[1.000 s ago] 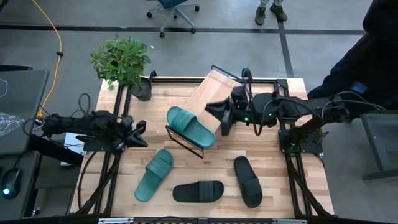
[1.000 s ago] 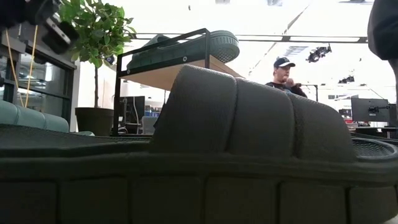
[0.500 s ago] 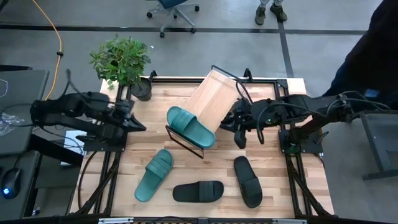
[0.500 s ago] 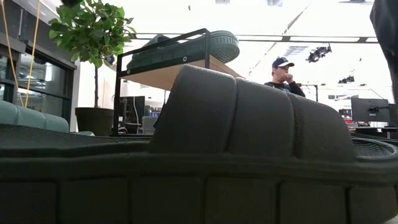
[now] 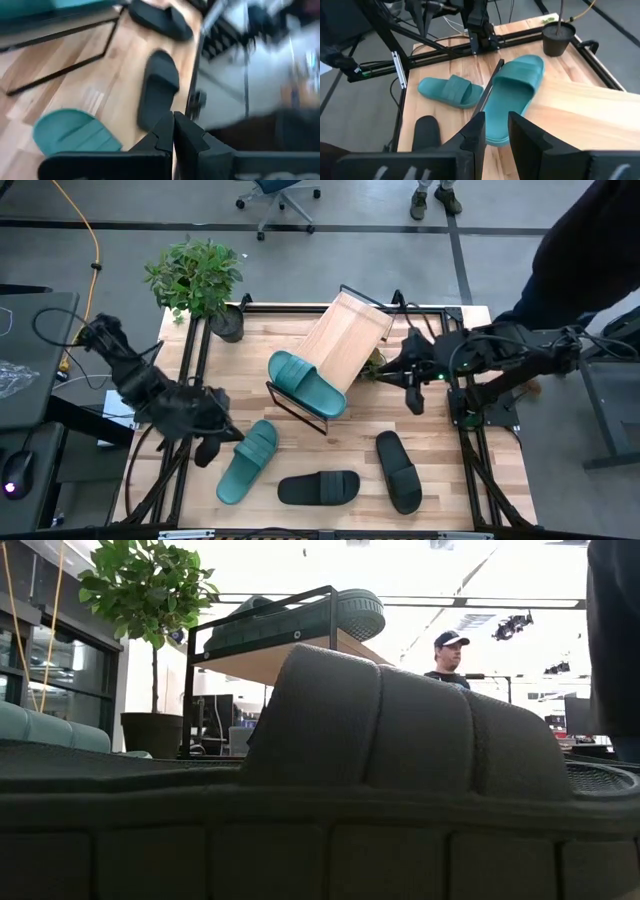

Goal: Pick and place slides into the shelf
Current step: Put the blue slide on the shelf

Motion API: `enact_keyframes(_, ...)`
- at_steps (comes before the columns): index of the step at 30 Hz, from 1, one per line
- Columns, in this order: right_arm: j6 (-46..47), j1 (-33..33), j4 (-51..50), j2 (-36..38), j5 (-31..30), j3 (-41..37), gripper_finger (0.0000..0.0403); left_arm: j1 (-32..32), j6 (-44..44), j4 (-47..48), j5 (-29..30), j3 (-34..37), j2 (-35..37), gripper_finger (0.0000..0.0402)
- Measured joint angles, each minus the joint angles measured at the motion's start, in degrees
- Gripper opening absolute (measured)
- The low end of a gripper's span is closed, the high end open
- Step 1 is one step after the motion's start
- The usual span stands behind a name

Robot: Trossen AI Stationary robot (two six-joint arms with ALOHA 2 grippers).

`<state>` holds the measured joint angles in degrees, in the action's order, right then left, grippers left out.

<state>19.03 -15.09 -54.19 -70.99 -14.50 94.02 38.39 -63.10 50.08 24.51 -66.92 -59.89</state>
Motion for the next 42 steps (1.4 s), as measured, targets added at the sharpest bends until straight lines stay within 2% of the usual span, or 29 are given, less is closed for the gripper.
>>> enact_keyframes(4, -1.16, 0.00, 0.00, 1.37, -0.07, 0.00, 0.0074, 8.55, -14.47, 1.42, 12.18, 0.00, -1.31, 0.0000)
enact_keyframes(9, -0.79, 0.00, -0.02, 1.80, -0.26, 0.00, 0.0074, 14.95, -28.21, 4.38, 21.98, 0.00, -4.85, 0.0000)
enact_keyframes(15, 0.46, 0.00, 0.00, 1.68, -0.25, 0.00, 0.0074, 16.90, -44.16, 7.54, 24.50, 0.00, -12.86, 0.0000)
enact_keyframes(19, 1.47, 0.00, 0.00, 1.67, -0.25, 0.00, 0.0074, 16.74, -46.20, 5.13, 22.29, 0.02, -17.49, 0.0000)
enact_keyframes(28, 1.99, 0.00, 0.11, 1.67, -0.25, 0.00, 0.0074, 16.74, -46.66, 2.89, 21.02, 0.02, -23.81, 0.0000)
enact_keyframes(33, 3.28, 0.00, 0.00, 1.67, -0.26, 0.00, 0.0074, 16.76, -42.52, 4.32, 16.79, 0.02, -25.92, 0.0000)
enact_keyframes(36, 4.01, 0.00, -0.53, 1.67, -0.26, 0.00, 0.0074, 16.74, -33.15, 4.00, 13.29, 0.02, -26.27, 0.0000)
enact_keyframes(42, 7.09, 0.00, -1.91, 1.67, -1.82, 0.00, 0.0074, 16.74, -8.25, 3.80, 5.59, 0.02, -26.28, 0.0000)
